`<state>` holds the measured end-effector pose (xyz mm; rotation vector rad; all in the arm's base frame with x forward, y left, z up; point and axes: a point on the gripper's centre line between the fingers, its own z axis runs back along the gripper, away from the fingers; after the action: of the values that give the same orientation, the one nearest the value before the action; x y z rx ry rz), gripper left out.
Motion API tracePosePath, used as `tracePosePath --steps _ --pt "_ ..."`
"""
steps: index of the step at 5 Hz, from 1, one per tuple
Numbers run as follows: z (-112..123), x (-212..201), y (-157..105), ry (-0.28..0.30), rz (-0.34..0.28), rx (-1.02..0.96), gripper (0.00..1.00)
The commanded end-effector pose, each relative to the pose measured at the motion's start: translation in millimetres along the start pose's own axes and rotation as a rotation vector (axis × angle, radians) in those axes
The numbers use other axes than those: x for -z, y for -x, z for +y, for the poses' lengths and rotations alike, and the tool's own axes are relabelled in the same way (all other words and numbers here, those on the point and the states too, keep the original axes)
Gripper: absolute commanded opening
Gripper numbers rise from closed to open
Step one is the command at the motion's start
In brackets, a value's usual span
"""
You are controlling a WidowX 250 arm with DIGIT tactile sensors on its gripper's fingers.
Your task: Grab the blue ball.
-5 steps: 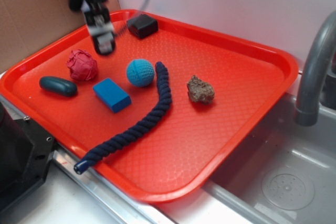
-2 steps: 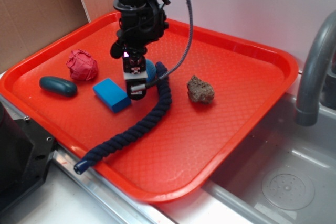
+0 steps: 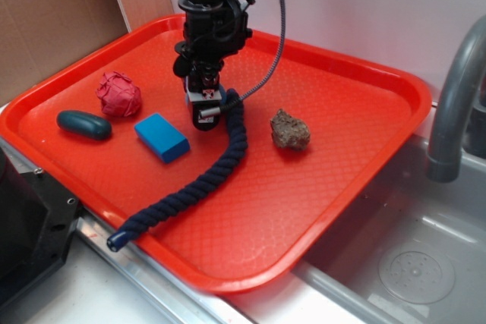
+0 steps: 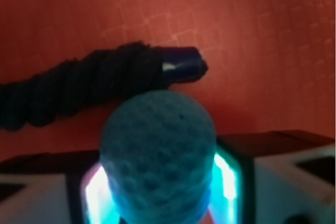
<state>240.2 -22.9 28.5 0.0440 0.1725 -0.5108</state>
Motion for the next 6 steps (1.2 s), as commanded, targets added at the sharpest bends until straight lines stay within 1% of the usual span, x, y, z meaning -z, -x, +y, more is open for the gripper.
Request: tracePosePath --steps 1,2,3,4,5,6 --pt "-0.1 -46.1 24.8 -0.010 -0.080 -0.178 0.00" --pt "-3.0 -87.7 62.5 0.032 -0.169 -0.316 0.00" --pt "-0.6 -113.7 107.7 0.138 -0.222 -0.494 0.00" --pt "0.3 -130.6 126.6 0.124 -0.249 -0.632 0.00" --pt "27.5 -153.7 126.3 0.032 -0.281 -0.804 0.00" --pt "73.1 -156.2 117.1 -0.019 -0.248 -0.929 0.00"
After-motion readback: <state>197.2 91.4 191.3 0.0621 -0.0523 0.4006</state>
